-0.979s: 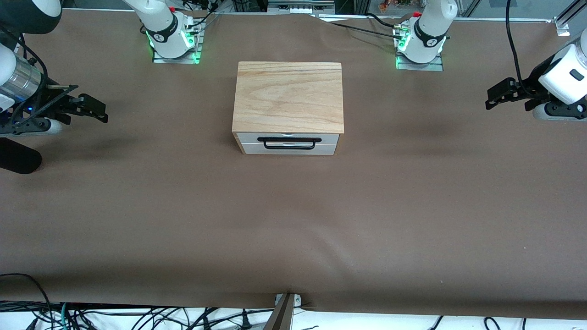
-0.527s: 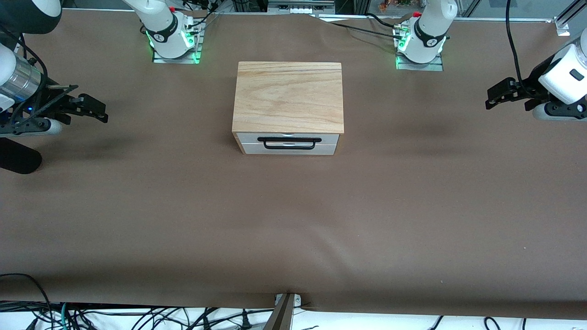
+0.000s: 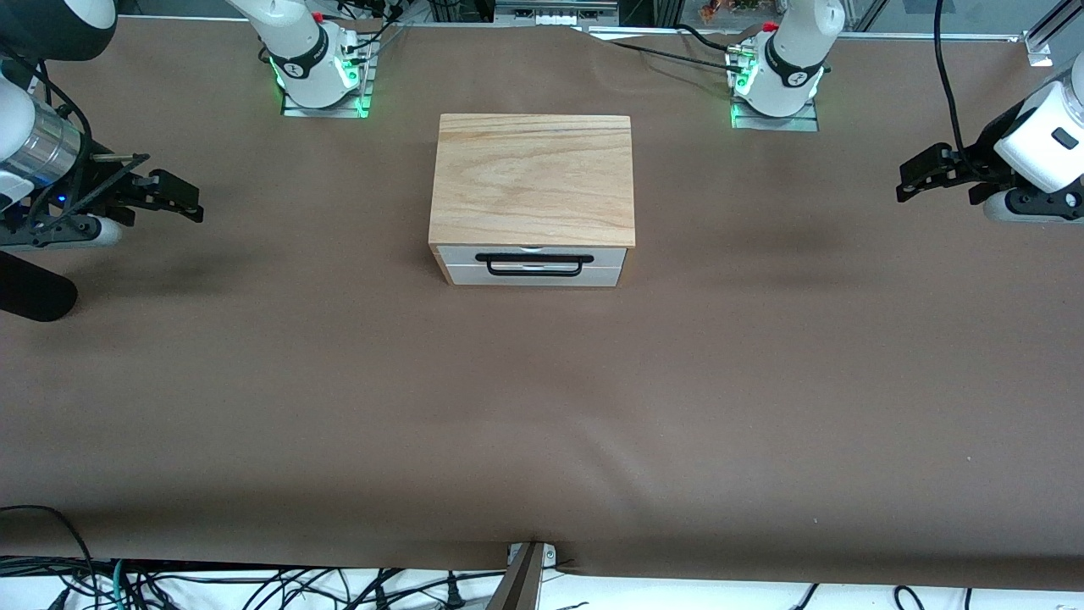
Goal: Pull top drawer with both arms simultaneously
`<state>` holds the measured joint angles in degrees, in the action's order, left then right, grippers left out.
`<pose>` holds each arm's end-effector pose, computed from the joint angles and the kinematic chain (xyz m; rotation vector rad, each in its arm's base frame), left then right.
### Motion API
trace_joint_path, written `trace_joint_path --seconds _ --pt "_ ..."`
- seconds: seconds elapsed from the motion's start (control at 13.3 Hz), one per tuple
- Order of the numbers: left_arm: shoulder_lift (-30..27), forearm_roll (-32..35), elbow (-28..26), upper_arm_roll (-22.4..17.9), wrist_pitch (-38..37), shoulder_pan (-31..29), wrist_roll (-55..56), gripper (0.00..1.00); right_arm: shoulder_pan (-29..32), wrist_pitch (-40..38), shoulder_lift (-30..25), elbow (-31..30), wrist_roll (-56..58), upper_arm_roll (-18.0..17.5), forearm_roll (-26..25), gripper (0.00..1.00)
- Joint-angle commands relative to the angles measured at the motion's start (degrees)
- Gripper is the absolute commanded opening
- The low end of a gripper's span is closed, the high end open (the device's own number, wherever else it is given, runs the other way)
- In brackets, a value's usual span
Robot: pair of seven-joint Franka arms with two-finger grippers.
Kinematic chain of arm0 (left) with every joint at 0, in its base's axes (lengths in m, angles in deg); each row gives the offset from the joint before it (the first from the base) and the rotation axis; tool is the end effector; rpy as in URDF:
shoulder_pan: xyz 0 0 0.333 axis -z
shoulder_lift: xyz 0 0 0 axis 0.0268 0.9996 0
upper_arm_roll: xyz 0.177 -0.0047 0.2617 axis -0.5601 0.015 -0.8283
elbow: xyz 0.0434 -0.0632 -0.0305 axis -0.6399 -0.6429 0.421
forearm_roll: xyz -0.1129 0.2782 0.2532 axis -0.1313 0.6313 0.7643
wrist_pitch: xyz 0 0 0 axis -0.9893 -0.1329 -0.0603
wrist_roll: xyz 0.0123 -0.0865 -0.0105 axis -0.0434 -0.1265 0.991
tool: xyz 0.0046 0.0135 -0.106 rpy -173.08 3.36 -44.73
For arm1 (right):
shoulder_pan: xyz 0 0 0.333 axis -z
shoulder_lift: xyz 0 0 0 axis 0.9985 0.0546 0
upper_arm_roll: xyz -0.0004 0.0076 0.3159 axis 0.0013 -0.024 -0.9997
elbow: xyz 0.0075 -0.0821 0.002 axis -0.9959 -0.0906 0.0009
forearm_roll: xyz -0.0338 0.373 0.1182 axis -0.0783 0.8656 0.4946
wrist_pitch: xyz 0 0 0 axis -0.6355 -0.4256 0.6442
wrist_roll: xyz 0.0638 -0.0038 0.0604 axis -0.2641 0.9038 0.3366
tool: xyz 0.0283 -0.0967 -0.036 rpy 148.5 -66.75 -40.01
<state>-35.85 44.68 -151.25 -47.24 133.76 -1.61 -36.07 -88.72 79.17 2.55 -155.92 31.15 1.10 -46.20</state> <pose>0.5365 -0.0161 0.5992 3.1153 -0.0072 -0.1637 0.5586 0.0303 0.5609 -3.1115 -0.0895 0.1301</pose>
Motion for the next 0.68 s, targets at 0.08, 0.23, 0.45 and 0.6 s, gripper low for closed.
trace_joint_path --seconds 0.08,0.23,0.45,0.6 --pt "-0.3 -0.8 0.7 0.1 -1.6 -0.4 1.3 1.00 -0.3 -1.1 -0.6 0.1 0.4 0.1 0.4 1.00" --pt "-0.6 -0.8 0.7 0.2 -1.6 -0.4 1.3 1.00 -0.3 -1.0 -0.5 0.1 0.5 0.2 0.4 1.00" --pt "-0.9 -0.8 0.3 0.1 -1.6 -0.4 1.3 1.00 -0.3 -1.0 -0.5 0.1 0.5 0.4 0.4 1.00" --pt "-0.9 -0.8 0.2 0.2 -1.5 -0.3 1.3 1.00 -0.3 -1.0 -0.5 0.1 0.5 0.4 0.4 1.00"
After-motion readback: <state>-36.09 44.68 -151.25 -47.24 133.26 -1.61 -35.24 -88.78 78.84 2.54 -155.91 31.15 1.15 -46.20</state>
